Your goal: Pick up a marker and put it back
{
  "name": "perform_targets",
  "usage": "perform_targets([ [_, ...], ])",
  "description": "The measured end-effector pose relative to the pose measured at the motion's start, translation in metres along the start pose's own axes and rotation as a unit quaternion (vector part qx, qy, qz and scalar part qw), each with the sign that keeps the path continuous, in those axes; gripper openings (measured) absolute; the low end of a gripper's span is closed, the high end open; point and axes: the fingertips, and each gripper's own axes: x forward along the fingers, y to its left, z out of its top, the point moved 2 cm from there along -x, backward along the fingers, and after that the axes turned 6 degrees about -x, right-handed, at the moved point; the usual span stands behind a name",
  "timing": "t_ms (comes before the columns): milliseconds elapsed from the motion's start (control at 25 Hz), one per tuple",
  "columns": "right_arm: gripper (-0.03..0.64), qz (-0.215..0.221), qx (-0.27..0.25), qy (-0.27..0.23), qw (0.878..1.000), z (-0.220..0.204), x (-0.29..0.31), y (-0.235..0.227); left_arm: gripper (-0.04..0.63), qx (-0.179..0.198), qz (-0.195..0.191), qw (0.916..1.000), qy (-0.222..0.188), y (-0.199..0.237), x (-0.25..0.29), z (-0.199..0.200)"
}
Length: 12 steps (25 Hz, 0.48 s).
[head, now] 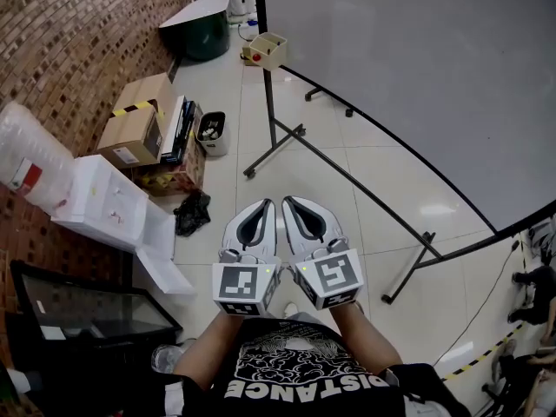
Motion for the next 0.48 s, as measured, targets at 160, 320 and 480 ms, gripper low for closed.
perform_targets([
  [160, 0.000, 0.004, -0.003, 0.003, 1.000, -0.002, 0.018, -0.008, 0.006, -0.009, 0.006, 0.9999, 0.006, 0.012, 0.016, 0.000],
  [320, 0.000, 0.003, -0.009, 0.006, 1.000, -0.005, 0.037, -0.019, 0.006, -0.015, 0.003, 0.9999, 0.005, 0.024, 0.035, 0.004],
  [480, 0.000, -0.002, -0.011, 0.009, 1.000, -0.009, 0.064, -0.029, 0.006, -0.023, 0.001, 0.9997, -0.003, 0.043, 0.060, 0.004],
])
